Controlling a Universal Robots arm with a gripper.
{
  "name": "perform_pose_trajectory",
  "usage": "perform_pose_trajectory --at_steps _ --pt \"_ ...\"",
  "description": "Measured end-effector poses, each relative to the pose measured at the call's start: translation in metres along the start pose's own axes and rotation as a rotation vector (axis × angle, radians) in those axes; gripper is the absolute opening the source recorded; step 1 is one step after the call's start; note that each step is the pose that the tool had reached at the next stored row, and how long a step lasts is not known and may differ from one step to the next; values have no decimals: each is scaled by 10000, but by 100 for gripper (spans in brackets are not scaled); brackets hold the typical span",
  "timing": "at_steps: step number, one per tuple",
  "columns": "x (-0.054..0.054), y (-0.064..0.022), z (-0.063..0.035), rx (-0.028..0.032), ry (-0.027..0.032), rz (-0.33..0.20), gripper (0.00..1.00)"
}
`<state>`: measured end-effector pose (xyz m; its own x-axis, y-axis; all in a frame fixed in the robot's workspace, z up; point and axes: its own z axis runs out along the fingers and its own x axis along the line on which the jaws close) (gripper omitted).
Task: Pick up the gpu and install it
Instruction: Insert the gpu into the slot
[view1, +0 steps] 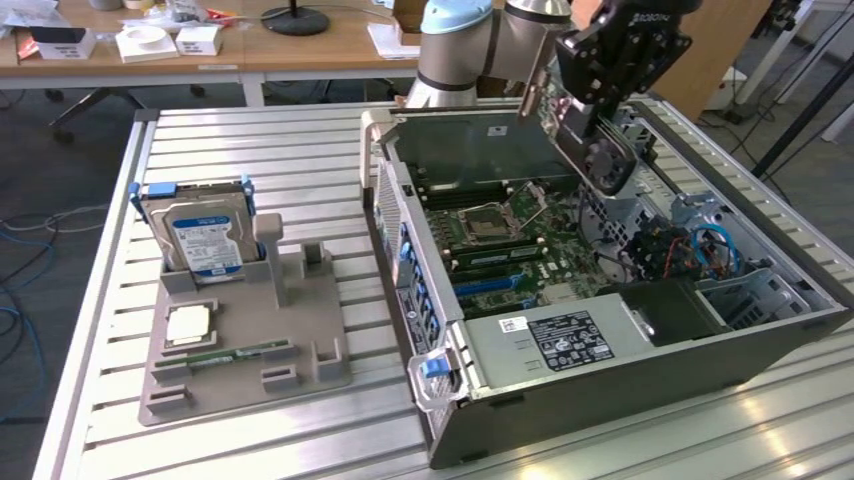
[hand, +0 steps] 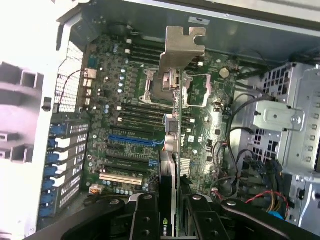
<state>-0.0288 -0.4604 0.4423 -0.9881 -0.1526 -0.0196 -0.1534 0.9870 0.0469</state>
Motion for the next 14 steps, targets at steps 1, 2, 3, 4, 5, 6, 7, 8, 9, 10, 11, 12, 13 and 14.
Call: perform_pose_trajectory --at_steps 1,2,3,4,5,6,7,8,9,10,11,12,13,14 --pt "0 0 0 -3 9 -179 26" --pt "0 0 0 -6 17 -359 26" --pt "0 0 0 -10 26 -538 26" --pt "0 0 0 -13 34 -719 26" --pt "0 0 0 -16 43 -897 26" --pt "0 0 0 -20 52 -1094 26" --pt "0 0 1 -24 60 -1274 26" --pt "0 0 1 -28 68 -1453 26" --pt "0 0 1 -31 77 -1633 26" --pt "0 0 2 -35 86 -1812 26" --pt "0 0 2 -39 94 -1988 26" --pt "0 0 2 -43 103 -2183 26" --pt "0 0 3 -46 111 -2363 26" --pt "0 0 3 -50 119 -2542 26"
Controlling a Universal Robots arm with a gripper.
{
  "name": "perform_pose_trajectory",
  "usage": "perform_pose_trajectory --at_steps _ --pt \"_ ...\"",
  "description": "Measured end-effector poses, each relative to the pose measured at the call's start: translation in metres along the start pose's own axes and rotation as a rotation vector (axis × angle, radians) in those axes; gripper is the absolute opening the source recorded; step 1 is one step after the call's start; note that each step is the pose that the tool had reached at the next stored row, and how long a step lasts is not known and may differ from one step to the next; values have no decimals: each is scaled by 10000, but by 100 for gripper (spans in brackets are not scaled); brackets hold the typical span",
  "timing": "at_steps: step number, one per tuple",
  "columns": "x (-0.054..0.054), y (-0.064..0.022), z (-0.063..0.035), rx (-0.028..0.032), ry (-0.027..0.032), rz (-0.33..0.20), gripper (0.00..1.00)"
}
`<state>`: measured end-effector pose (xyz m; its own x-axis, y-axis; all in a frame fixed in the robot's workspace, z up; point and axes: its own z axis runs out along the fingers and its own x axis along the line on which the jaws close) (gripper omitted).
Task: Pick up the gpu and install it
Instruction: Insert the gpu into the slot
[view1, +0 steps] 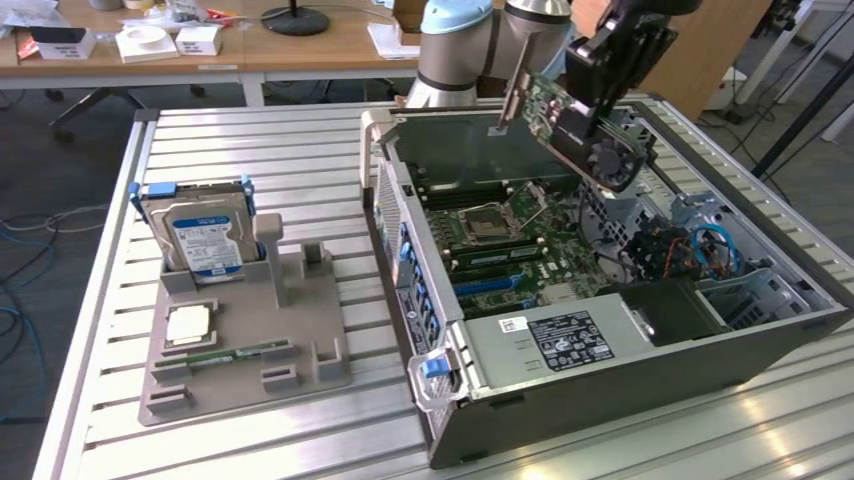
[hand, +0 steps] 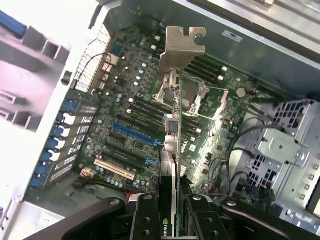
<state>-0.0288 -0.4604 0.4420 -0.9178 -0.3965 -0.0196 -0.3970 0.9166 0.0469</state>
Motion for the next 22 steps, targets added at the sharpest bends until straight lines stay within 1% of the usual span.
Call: perform_pose_trajectory --at_steps 22 --pt "0 0 8 -79 188 -4000 26"
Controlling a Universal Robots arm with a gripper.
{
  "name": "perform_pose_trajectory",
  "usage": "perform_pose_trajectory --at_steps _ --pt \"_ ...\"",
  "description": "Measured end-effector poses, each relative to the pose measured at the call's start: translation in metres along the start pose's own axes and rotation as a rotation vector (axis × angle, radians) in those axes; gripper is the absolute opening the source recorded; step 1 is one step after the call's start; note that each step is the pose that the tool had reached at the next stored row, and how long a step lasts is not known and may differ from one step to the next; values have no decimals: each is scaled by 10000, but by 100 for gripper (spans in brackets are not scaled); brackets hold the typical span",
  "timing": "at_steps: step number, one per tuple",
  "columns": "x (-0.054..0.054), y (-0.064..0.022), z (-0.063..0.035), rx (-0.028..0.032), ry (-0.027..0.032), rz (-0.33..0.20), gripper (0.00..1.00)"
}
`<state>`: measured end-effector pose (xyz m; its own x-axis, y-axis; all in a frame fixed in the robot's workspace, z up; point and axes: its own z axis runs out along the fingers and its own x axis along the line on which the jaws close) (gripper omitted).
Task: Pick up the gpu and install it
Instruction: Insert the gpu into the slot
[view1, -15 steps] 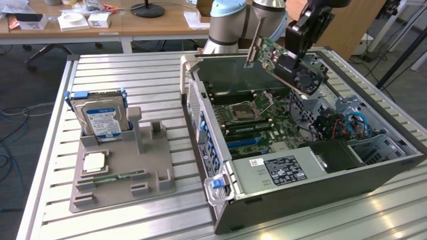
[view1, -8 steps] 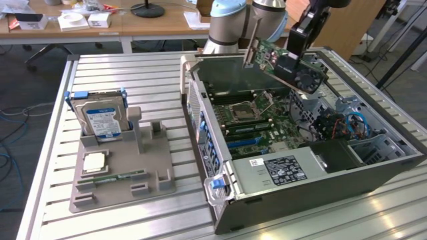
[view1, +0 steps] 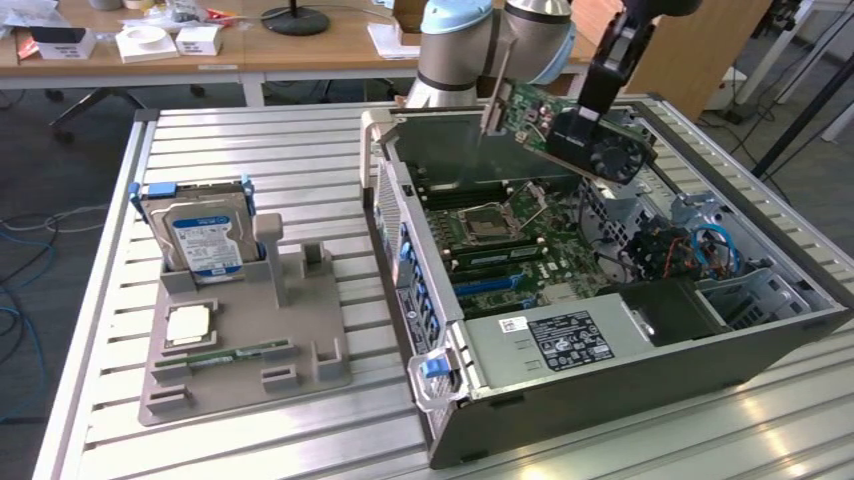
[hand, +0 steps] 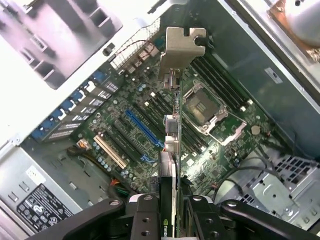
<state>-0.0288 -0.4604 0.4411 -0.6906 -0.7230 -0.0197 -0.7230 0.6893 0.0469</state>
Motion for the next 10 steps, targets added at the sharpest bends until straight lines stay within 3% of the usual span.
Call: perform_pose_trajectory --at_steps 10 --pt "0 0 4 -36 85 -1808 26"
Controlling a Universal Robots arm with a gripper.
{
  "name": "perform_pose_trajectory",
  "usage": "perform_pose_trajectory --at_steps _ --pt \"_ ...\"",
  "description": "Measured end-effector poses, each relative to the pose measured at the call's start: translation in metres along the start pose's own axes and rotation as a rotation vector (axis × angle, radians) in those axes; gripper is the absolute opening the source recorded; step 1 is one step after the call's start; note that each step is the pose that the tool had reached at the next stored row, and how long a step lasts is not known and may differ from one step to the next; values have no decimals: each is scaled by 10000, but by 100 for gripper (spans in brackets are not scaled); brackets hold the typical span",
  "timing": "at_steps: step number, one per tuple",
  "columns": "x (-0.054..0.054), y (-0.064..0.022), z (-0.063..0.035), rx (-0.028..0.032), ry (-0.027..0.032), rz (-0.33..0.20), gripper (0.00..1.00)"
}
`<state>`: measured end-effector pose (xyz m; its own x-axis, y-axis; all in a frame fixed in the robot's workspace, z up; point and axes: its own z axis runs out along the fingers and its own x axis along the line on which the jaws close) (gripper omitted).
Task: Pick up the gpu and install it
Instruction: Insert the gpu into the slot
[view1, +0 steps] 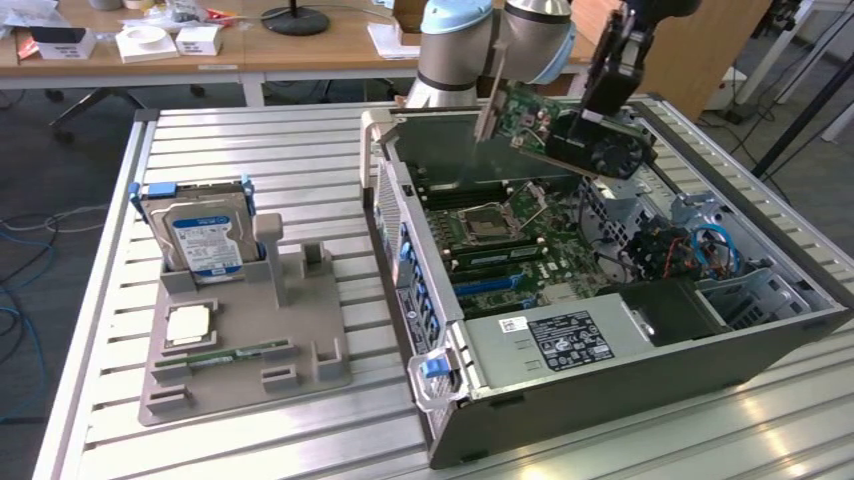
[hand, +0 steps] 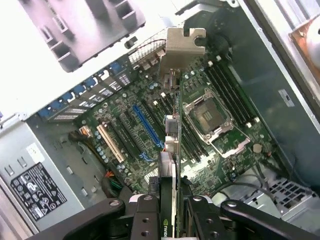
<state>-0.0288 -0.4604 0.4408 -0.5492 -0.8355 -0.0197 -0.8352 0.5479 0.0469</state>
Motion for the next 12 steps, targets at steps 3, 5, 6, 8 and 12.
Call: perform_pose_trajectory --at_steps 3,5,6,8,12 --pt "0 0 1 -11 26 -555 26" --pt "0 0 2 -17 43 -914 26" --pt "0 0 2 -21 52 -1094 26" --pt "0 0 3 -28 69 -1453 26" --pt "0 0 5 -41 101 -2182 26"
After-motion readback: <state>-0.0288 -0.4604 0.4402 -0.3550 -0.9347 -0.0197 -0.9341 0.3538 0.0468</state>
